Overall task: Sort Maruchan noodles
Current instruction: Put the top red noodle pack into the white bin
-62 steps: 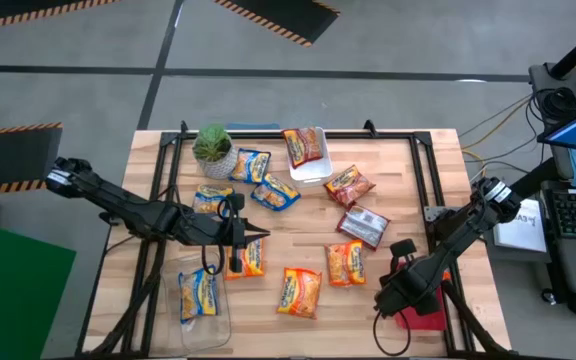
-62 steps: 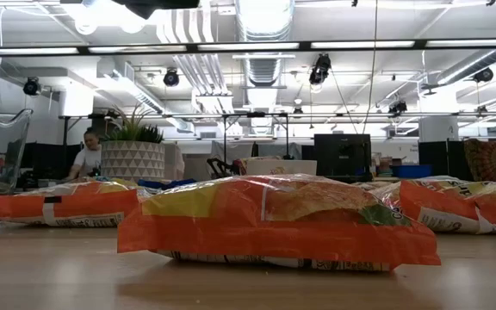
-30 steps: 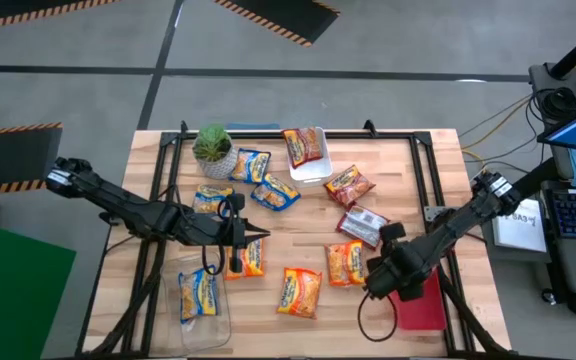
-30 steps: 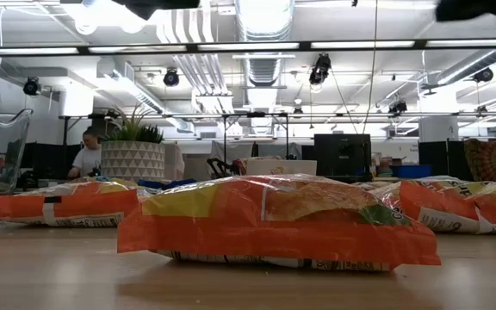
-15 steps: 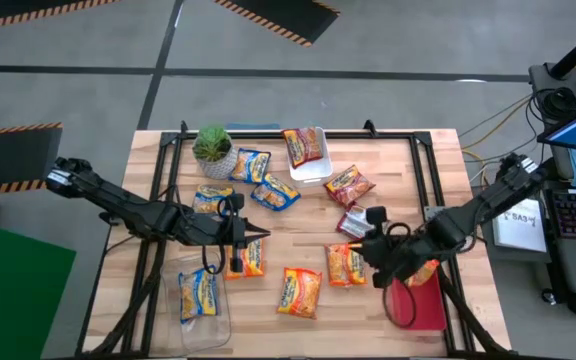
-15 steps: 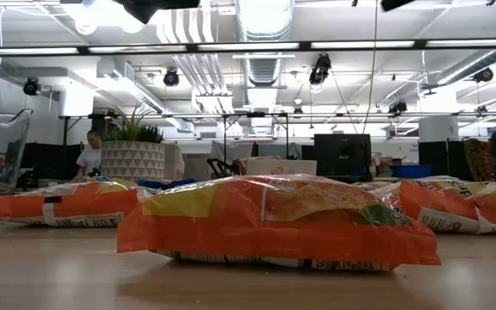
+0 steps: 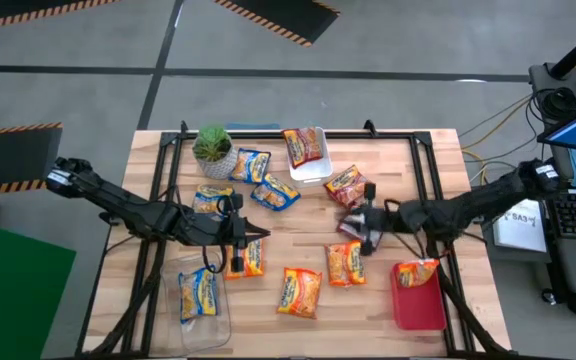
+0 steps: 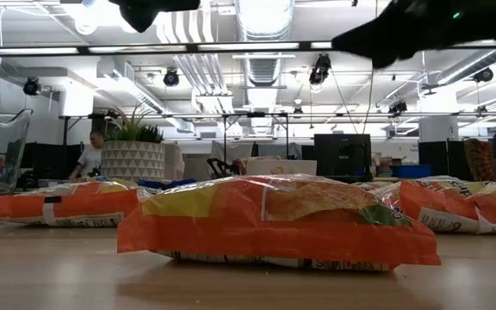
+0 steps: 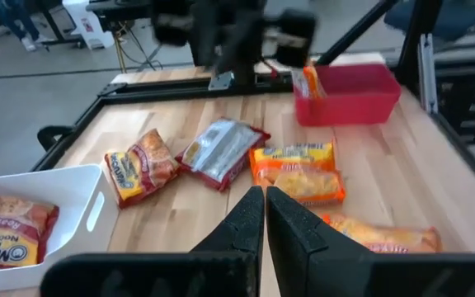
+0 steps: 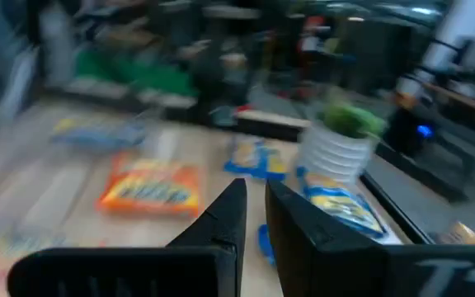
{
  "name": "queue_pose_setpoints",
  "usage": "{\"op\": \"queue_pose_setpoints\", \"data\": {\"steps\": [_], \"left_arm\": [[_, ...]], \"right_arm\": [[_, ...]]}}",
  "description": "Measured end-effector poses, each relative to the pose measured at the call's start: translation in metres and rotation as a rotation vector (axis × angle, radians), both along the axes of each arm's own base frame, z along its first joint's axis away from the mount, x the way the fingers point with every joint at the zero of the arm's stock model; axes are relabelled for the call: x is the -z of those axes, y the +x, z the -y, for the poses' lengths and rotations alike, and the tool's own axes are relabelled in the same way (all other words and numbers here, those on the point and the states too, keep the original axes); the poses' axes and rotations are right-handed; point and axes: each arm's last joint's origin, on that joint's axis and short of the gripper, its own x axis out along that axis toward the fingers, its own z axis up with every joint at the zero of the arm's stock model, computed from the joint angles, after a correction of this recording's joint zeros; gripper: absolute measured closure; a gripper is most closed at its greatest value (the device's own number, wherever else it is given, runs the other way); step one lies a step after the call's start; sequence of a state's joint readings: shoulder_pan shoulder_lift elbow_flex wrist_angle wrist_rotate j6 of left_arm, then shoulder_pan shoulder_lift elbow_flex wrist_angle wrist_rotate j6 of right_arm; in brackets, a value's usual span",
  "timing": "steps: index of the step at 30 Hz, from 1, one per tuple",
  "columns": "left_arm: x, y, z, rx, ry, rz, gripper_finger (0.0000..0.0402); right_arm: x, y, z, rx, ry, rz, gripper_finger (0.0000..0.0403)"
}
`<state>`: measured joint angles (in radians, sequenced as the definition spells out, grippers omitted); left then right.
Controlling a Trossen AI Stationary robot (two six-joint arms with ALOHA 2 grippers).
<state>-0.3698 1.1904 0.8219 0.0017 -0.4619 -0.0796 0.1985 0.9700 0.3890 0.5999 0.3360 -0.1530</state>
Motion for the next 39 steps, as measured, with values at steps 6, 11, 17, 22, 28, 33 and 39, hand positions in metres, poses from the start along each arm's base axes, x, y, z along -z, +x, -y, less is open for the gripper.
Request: {"op": "queue_pose_setpoints", "data": {"steps": [6,11,17,22,28,33,39], "left_arm": [[-0.001,0.0,0.0,-0.002,-0.004,0.011,0.0402],[-0.001,0.001,0.0,0.025,0.078,0.003,0.0402],[0.001,0.003,-0.011,0.045,0.257,-0.045,0.0402],[0.003,0.007,-0.029,-0.025,0.253,-0.073,0.0402],[0.003,0.007,-0.032,-0.094,0.089,-0.044,0.0402],[0.003,0.005,-0.02,-0.055,-0.021,-0.028,0.0402],[0.001,0.002,-0.006,0.004,-0.003,-0.015,0.0402]], "right_arm": [[0.007,0.006,0.034,0.171,0.148,-0.015,0.0365],[0.01,0.01,0.054,0.265,0.197,-0.072,0.0365],[0.019,0.012,0.077,0.248,0.226,-0.12,0.0365],[0.025,0.012,0.099,0.335,0.322,-0.134,0.0365],[0.023,0.011,0.114,0.497,0.68,-0.153,0.0363],[0.02,0.007,0.114,0.6,0.733,-0.349,0.033],[0.011,-0.002,0.115,0.828,0.704,-0.508,0.0231]]}}
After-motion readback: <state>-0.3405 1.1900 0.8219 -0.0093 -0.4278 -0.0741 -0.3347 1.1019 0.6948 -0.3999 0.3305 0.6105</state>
